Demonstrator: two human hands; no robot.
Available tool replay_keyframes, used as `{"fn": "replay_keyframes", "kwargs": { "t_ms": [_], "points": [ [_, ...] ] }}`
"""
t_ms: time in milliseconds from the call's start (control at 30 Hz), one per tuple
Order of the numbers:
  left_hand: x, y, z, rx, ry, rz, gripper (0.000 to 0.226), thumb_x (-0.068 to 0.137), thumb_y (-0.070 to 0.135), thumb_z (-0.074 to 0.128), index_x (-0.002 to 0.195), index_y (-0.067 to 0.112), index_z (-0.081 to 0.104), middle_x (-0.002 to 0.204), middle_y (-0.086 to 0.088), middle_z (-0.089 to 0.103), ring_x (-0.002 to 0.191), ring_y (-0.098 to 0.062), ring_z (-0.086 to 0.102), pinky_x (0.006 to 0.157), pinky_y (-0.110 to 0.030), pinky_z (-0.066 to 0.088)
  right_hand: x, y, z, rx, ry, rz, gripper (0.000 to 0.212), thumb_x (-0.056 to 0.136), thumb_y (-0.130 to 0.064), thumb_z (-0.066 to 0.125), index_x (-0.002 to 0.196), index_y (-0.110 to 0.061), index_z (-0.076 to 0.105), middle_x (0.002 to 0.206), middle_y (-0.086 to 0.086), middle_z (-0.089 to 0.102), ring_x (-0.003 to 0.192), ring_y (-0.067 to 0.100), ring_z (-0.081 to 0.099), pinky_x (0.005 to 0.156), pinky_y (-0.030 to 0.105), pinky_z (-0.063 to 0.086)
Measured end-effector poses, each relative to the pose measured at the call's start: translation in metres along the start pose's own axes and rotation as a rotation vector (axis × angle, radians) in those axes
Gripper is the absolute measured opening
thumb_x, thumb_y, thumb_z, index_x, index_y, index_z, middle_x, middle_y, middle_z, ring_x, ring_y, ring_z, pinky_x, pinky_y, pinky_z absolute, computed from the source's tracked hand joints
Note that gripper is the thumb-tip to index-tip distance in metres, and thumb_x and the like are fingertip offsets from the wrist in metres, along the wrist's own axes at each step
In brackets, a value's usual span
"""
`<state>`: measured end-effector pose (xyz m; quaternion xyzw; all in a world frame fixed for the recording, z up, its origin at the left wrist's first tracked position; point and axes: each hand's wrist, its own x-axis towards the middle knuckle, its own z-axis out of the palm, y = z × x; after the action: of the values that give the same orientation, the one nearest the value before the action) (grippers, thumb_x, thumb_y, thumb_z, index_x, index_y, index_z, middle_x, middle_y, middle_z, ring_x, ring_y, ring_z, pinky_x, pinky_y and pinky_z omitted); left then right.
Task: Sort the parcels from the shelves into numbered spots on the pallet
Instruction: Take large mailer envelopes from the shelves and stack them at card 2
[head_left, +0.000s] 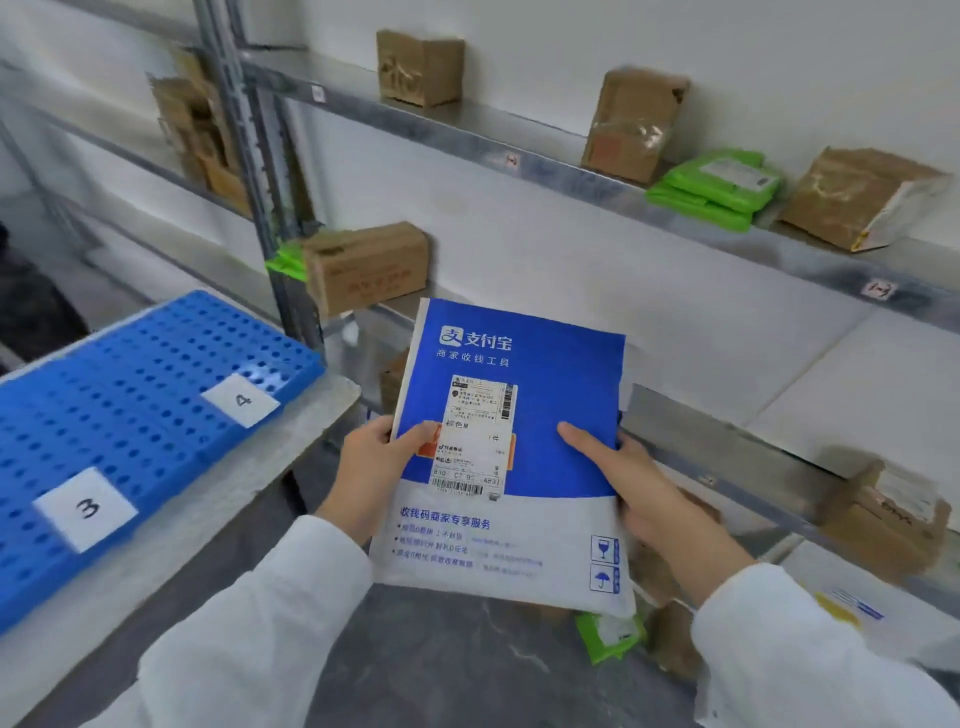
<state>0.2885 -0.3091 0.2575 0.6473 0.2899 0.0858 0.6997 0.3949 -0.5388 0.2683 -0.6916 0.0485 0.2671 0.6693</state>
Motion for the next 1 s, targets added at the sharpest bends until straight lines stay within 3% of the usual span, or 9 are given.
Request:
{"fn": "replay_keyframes", "kwargs": {
  "t_ms": [100, 233, 400, 467, 633, 767, 900, 1000],
  "points": [
    [-0.019, -0.004, -0.059, -0.083, 0.143, -0.033, 0.017, 0.087, 0.03, 0.069, 0.093, 0.014, 0.069, 0.082, -0.004, 0.076, 0.07, -0.026, 0.074, 0.066, -0.042, 0.061, -0.001, 0.001, 0.061, -0.015, -0.09, 0.044, 0.052, 0.071, -0.034, 0.083, 0.114, -0.014, 0.062, 0.1, 0.005, 0.075, 0.089, 0.027, 0.073, 0.08, 0.045, 0.058],
    [-0.048, -0.014, -0.137, -0.225, 0.379, -0.009, 0.016, 0.088, 0.027, 0.069, 0.085, 0.011, 0.069, 0.077, -0.006, 0.076, 0.062, -0.022, 0.073, 0.052, -0.03, 0.056, -0.002, 0.006, 0.139, -0.025, -0.294, 0.058, 0.039, 0.081, -0.024, 0.073, 0.116, -0.009, 0.062, 0.107, 0.006, 0.073, 0.092, 0.024, 0.072, 0.07, 0.034, 0.059],
    [-0.086, -0.034, -0.219, -0.317, 0.626, 0.007, 0.02, 0.087, 0.027, 0.069, 0.088, 0.007, 0.068, 0.079, -0.008, 0.076, 0.065, -0.026, 0.073, 0.055, -0.032, 0.058, -0.011, 0.026, 0.232, -0.229, -0.509, 0.012, 0.068, 0.063, -0.036, 0.085, 0.121, -0.02, 0.054, 0.112, 0.0, 0.071, 0.102, 0.023, 0.069, 0.092, 0.045, 0.053],
    [-0.101, -0.043, -0.248, -0.313, 0.702, -0.017, 0.022, 0.087, 0.029, 0.069, 0.087, 0.007, 0.068, 0.078, -0.008, 0.076, 0.066, -0.027, 0.073, 0.059, -0.035, 0.059, -0.016, 0.033, 0.265, -0.288, -0.587, 0.014, 0.071, 0.06, -0.04, 0.086, 0.12, -0.021, 0.054, 0.112, -0.001, 0.071, 0.102, 0.022, 0.069, 0.094, 0.047, 0.052],
    [-0.123, -0.06, -0.308, -0.271, 0.758, -0.102, 0.026, 0.088, 0.028, 0.068, 0.09, 0.002, 0.067, 0.082, -0.01, 0.076, 0.074, -0.032, 0.073, 0.075, -0.048, 0.059, -0.014, 0.053, 0.337, -0.287, -0.658, 0.069, 0.052, 0.072, -0.031, 0.082, 0.116, -0.021, 0.058, 0.103, 0.007, 0.074, 0.092, 0.032, 0.071, 0.082, 0.052, 0.056],
    [-0.134, -0.071, -0.341, -0.223, 0.833, -0.103, 0.022, 0.087, 0.026, 0.069, 0.09, 0.005, 0.069, 0.085, -0.008, 0.076, 0.078, -0.029, 0.073, 0.079, -0.046, 0.059, -0.004, 0.058, 0.396, -0.267, -0.714, 0.044, 0.046, 0.071, -0.029, 0.083, 0.111, -0.027, 0.061, 0.105, 0.006, 0.073, 0.093, 0.033, 0.071, 0.085, 0.057, 0.054],
    [-0.148, -0.083, -0.365, -0.323, 0.99, -0.09, 0.015, 0.091, 0.021, 0.064, 0.097, 0.009, 0.072, 0.09, -0.009, 0.076, 0.081, -0.027, 0.074, 0.077, -0.046, 0.059, 0.009, 0.062, 0.46, -0.273, -0.824, 0.085, 0.044, 0.069, -0.03, 0.084, 0.106, -0.029, 0.06, 0.105, 0.006, 0.073, 0.093, 0.032, 0.071, 0.083, 0.054, 0.056],
    [-0.15, -0.078, -0.38, -0.37, 1.165, -0.104, 0.012, 0.09, 0.02, 0.065, 0.098, 0.011, 0.07, 0.089, -0.008, 0.076, 0.078, -0.026, 0.074, 0.068, -0.039, 0.06, 0.01, 0.071, 0.504, -0.31, -0.931, 0.112, 0.03, 0.078, -0.031, 0.077, 0.099, -0.034, 0.057, 0.102, 0.0, 0.072, 0.089, 0.025, 0.071, 0.073, 0.042, 0.059]
  ]
}}
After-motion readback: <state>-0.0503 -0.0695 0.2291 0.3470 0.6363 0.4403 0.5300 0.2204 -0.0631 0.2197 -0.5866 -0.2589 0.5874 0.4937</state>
